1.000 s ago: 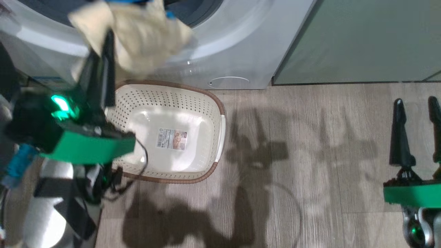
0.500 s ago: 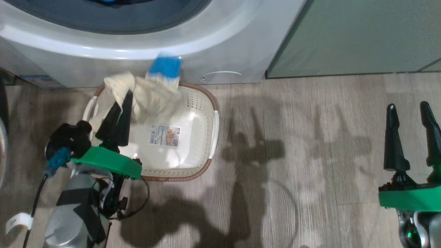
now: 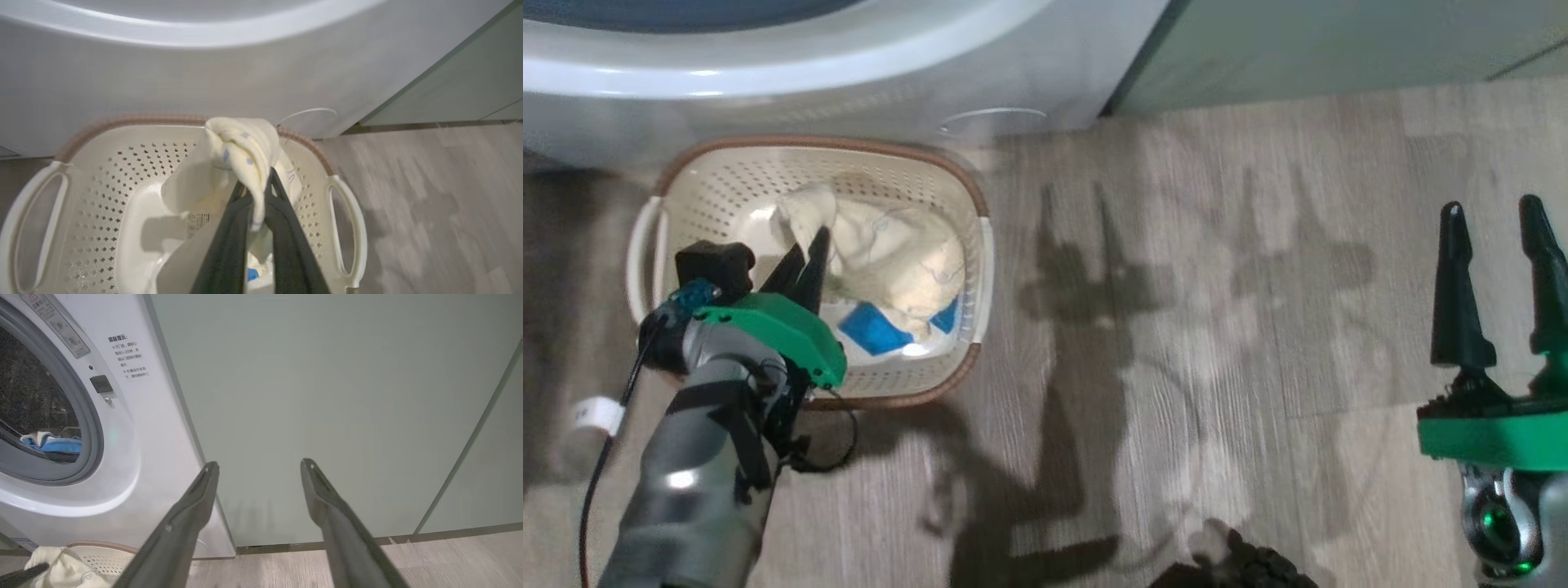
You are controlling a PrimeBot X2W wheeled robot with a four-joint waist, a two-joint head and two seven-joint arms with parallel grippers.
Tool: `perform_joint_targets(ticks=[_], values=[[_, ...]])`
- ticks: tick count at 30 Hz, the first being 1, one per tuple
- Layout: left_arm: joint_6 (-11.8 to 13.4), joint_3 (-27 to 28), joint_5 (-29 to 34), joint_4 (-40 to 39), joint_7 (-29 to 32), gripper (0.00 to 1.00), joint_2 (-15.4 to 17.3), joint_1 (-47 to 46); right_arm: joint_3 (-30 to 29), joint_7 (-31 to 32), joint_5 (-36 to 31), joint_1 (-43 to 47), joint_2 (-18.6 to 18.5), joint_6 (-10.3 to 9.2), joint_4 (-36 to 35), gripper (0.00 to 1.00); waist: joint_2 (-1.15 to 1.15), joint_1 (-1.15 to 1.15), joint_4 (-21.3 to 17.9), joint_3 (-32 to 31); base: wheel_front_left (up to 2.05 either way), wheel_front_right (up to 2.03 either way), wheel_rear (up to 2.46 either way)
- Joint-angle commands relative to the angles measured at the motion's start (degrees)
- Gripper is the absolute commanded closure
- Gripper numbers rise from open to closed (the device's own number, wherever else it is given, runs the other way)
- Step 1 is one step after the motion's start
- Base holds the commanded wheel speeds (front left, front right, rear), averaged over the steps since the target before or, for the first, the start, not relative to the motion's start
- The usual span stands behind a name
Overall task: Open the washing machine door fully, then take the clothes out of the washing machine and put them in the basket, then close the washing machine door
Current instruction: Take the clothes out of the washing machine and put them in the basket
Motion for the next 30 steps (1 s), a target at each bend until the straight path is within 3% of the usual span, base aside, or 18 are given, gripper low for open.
perform_joint_targets(ticks=[1,5,6,7,8,9,18,30], values=[[-0.2,1.1,0.5,0.7,-0.2,1.0,2.3,-1.1,1.3,-0.5,0.5,-0.7,-0.3,0.25,-1.9,0.0,0.0,-0.01,-1.4,1.4,0.0,0.0,0.0],[-1.1,0.3,-0.4,10.9,0.3,0.97,2.3,-5.2,1.8,-0.5,1.5,-1.5,-0.3,0.25,-1.7,0.0,0.0,-0.01,-2.8,3.0,0.0,0.0,0.0],[-1.2,0.2,-0.5,12.6,0.3,0.62,2.4,-5.8,1.8,-0.5,1.7,-1.6,-0.3,0.25,-1.6,0.0,0.0,-0.01,-3.0,3.2,0.0,0.0,0.0],[-1.3,0.0,-0.5,14.2,0.4,0.44,2.4,-6.4,1.9,-0.5,1.8,-1.7,-0.3,0.25,-1.5,0.0,0.0,-0.01,-3.2,3.3,0.0,0.0,0.0],[-1.4,-0.1,-0.8,15.7,0.4,0.15,2.2,-6.9,1.9,-0.5,1.9,-1.7,-0.3,0.25,-1.5,0.0,0.0,-0.01,-3.3,3.4,0.0,0.0,0.0],[-1.5,-0.2,-0.9,16.8,0.3,0.0,2.3,-7.4,1.9,-0.5,2.0,-1.8,-0.3,0.25,-1.5,0.0,0.0,-0.01,-3.4,3.5,0.0,0.0,0.0],[-1.2,-1.6,0.0,21.1,-0.2,0.0,2.6,-9.4,1.4,-0.5,1.6,-2.0,-0.3,0.25,-1.4,0.0,0.0,-0.01,-3.0,2.9,0.0,0.0,0.0],[0.3,-0.5,1.4,7.4,-0.2,0.0,1.8,-3.9,0.3,-0.5,-1.5,-0.4,-0.3,0.25,-1.3,0.0,0.0,-0.01,1.9,-2.1,0.0,0.0,0.0]])
